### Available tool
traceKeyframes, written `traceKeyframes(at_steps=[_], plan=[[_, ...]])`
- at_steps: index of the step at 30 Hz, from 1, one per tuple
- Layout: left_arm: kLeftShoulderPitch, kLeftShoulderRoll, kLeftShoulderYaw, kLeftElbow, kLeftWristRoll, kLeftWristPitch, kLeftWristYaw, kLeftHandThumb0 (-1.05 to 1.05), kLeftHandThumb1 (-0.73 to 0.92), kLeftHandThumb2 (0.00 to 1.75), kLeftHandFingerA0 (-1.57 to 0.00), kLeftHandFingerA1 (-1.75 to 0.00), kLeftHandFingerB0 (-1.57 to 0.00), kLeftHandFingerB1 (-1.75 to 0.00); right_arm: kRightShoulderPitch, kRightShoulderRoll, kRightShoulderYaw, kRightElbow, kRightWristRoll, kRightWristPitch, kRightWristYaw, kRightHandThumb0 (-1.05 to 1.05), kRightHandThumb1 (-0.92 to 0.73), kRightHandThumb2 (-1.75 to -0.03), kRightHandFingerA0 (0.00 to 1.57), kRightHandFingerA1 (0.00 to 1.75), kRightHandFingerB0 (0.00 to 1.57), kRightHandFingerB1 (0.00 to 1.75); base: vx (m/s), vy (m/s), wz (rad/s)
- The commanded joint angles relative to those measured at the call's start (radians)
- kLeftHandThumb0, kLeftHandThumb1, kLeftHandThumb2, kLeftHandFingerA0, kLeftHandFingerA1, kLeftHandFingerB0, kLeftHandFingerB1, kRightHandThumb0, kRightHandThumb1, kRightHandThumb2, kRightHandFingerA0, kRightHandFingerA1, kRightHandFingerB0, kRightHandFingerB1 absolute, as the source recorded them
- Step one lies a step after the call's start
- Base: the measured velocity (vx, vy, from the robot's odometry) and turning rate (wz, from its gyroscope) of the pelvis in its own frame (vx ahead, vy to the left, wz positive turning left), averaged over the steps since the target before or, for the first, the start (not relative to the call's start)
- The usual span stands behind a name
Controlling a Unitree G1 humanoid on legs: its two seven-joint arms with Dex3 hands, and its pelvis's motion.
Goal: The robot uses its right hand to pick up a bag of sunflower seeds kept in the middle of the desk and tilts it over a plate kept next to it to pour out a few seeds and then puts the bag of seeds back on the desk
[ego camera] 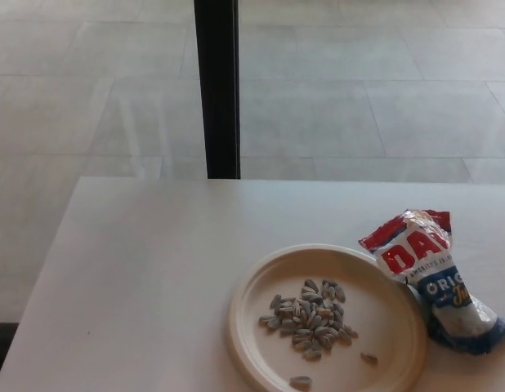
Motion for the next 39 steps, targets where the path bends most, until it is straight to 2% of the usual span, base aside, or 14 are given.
traceKeyframes(at_steps=[1,3,4,10,11,13,15,18,19,29,32,33,34,39], plan=[[0.012,0.013,0.028,-0.01,-0.035,0.032,0.01,-0.83,0.87,0.67,-0.26,-0.56,-0.37,-0.42,-0.214,0.09,-0.475,0.531,0.557,0.218,-0.243,-0.84,-0.6,-0.89,0.0,0.1,0.0,0.01,0.0,0.0,0.0],[0.011,0.004,0.067,-0.007,-0.078,0.044,-0.02,-0.81,0.64,1.08,-0.23,-0.61,-0.28,-0.53,-0.203,0.126,-0.471,0.533,0.541,0.23,-0.226,-0.86,-0.63,-0.92,0.0,0.11,0.0,0.0,0.0,0.0,0.0],[0.011,0.005,0.067,-0.002,-0.076,0.045,-0.019,-0.89,0.84,0.66,-0.29,-0.57,-0.34,-0.39,-0.202,0.134,-0.469,0.539,0.539,0.225,-0.224,-0.86,-0.62,-0.91,0.0,0.12,0.0,0.0,0.0,0.0,0.0],[0.01,0.005,0.095,0.013,-0.096,0.085,-0.024,-0.86,0.81,0.65,-0.29,-0.55,-0.3,-0.36,-0.208,0.185,-0.491,0.585,0.532,0.248,-0.205,-0.79,-0.57,-0.91,0.0,0.14,0.0,0.08,0.0,0.0,0.0],[0.015,0.003,0.104,0.012,-0.105,0.089,-0.036,-0.83,0.61,1.0,-0.16,-0.57,-0.06,-0.45,-0.176,0.216,-0.436,0.573,0.474,0.216,-0.177,-0.61,-0.69,-0.65,0.08,0.71,0.01,0.2,0.0,0.0,0.0],[0.012,0.009,0.095,0.017,-0.088,0.105,-0.043,-0.86,0.79,0.64,-0.17,-0.53,-0.1,-0.33,-0.171,0.233,-0.436,0.592,0.48,0.211,-0.098,-0.68,-0.49,-0.87,0.39,0.81,0.0,0.22,0.0,0.0,0.0],[0.009,0.012,0.094,0.022,-0.085,0.12,-0.058,-0.41,0.38,1.02,-0.01,-0.53,0.0,-0.52,-0.184,0.236,-0.46,0.622,0.515,0.203,-0.022,-0.64,-0.62,-0.59,0.07,0.6,0.0,0.17,0.0,0.0,0.0],[0.014,0.013,0.089,0.022,-0.082,0.135,-0.09,-0.88,0.81,0.65,-0.08,-0.55,-0.05,-0.32,-0.18,0.243,-0.434,0.647,0.494,0.171,0.067,-0.87,-0.47,-0.8,0.07,0.33,0.0,0.0,0.0,0.0,0.0],[0.019,0.01,0.094,0.017,-0.088,0.132,-0.095,-0.88,0.63,1.02,-0.08,-0.56,-0.05,-0.32,-0.176,0.246,-0.42,0.654,0.483,0.165,0.102,-0.87,-0.47,-0.79,0.05,0.41,0.0,0.02,0.0,0.0,0.0],[0.04,0.017,0.079,0.015,-0.063,0.145,-0.088,-0.89,0.63,1.04,-0.12,-0.56,-0.06,-0.28,-0.133,0.254,-0.268,0.665,0.436,0.133,0.177,-0.74,-0.55,-0.77,0.05,0.5,0.0,0.13,0.0,0.0,0.0],[0.041,0.018,0.061,0.013,-0.047,0.145,-0.077,-0.88,0.82,0.66,-0.16,-0.53,-0.05,-0.32,-0.129,0.252,-0.245,0.666,0.457,0.134,0.16,-0.73,-0.68,-0.61,0.08,0.49,0.0,0.19,0.0,0.0,0.0],[0.042,0.017,0.064,0.012,-0.052,0.145,-0.081,-0.88,0.81,0.65,-0.15,-0.54,-0.04,-0.32,-0.13,0.248,-0.245,0.673,0.469,0.137,0.172,-0.79,-0.51,-0.91,0.06,0.4,0.0,0.19,0.0,0.0,0.0],[0.044,0.016,0.064,0.007,-0.054,0.142,-0.089,-0.92,0.66,1.06,-0.16,-0.58,-0.03,-0.28,-0.126,0.246,-0.237,0.677,0.475,0.132,0.186,-0.81,-0.53,-0.93,0.08,0.41,0.0,0.17,0.0,0.0,0.0],[0.05,0.017,0.051,0.003,-0.045,0.133,-0.091,-0.88,0.63,1.04,-0.14,-0.56,-0.04,-0.33,-0.124,0.243,-0.214,0.681,0.5,0.125,0.194,-0.74,-0.69,-0.61,0.05,0.48,0.0,0.19,0.0,0.0,0.0]])
